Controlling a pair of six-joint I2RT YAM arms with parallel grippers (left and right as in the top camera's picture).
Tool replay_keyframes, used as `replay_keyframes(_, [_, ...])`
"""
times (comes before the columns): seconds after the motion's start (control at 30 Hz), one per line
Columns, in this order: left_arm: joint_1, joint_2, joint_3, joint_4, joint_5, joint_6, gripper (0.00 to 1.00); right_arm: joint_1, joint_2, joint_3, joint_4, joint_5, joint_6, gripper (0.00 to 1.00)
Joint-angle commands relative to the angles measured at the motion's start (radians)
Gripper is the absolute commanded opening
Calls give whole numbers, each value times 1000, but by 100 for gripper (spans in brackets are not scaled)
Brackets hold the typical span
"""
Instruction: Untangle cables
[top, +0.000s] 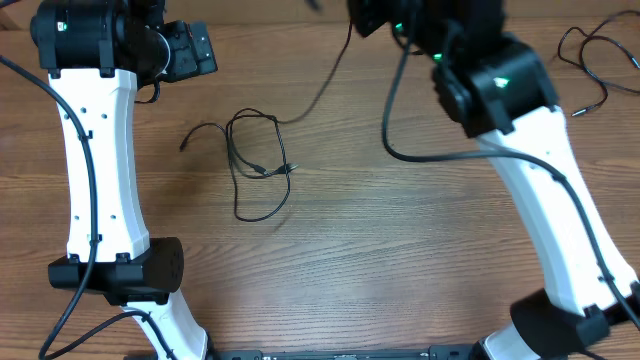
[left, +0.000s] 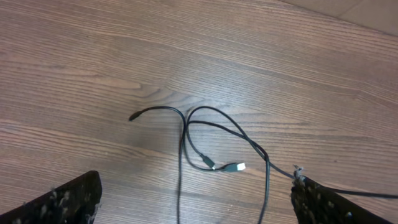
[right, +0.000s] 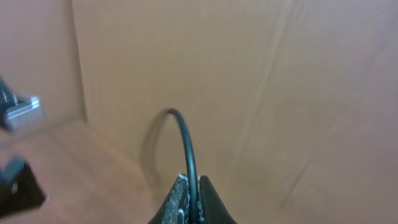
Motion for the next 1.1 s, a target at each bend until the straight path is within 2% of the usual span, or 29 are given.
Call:
replay_keyframes(0.0, [2,2,-4,-2,-2,18,98,-43,-74,34,66,6,-23,4])
replay_keyframes(0.13, [2,2,-4,-2,18,19,98,-97,-73,34,114,6,-22,4])
replay_keyframes(0.3, [0,2,-4,7,108,18,100,-178,-73,34,280,6,-22,4])
replay_keyframes(0.53, [-27,6,-4,54,368,27,100,-241,-73,34,275,6,-14,4])
replay_keyframes(0.73, [-96,15,-5,82,387,120,100,-245,-73,34,263,6,-15,4])
replay_keyframes(1.0, [-198,93,-5,76,379,359,100,-245,-73,34,275,48,-16,4])
replay_keyframes(1.07, [-216,127,-5,73,344,377,100,-245,-73,34,272,59,-15,4])
